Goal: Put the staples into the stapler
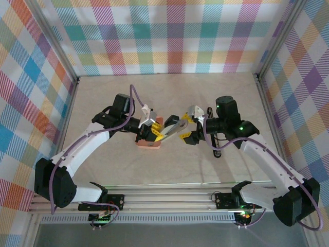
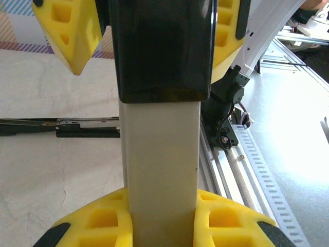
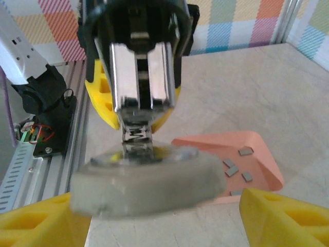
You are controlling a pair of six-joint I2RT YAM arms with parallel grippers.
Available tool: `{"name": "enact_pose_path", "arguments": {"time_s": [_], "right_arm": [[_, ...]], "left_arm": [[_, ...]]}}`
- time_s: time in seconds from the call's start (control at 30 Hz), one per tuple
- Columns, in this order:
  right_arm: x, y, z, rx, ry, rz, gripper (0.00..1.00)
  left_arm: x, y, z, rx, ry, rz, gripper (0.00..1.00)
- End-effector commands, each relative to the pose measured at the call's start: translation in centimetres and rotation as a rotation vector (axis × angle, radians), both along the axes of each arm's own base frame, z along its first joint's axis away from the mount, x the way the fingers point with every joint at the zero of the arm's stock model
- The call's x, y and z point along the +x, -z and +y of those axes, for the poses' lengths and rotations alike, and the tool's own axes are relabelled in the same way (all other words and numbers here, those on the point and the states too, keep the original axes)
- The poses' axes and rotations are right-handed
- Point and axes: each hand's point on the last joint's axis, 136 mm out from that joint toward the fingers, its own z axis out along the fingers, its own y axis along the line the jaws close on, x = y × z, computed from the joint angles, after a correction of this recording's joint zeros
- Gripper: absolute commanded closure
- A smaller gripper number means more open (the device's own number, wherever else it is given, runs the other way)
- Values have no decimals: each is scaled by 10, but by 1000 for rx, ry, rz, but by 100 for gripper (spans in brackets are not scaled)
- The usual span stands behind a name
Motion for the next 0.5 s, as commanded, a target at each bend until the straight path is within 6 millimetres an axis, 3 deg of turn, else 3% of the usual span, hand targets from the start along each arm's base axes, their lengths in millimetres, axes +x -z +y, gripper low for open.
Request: {"name": "enact_pose_path", "arguments": {"time_s": [0.0,0.13,0.3,0.47], "right_arm": [[-6,-24,8,98,-51,-56,29],[-11,-25,10,108,-79,-41,35],[-13,-19,10,92,-92,-20,55],[-13,-17,10,84,-90,-21,60]], "left_arm": [[-5,-24,-2,-79,65,-58,100],[-4,-25,-3,-84,67,-70,100],[-3,-25,-3,-82,64,-72,100],[-2,-26,-3,-83,59,-70,100]]}}
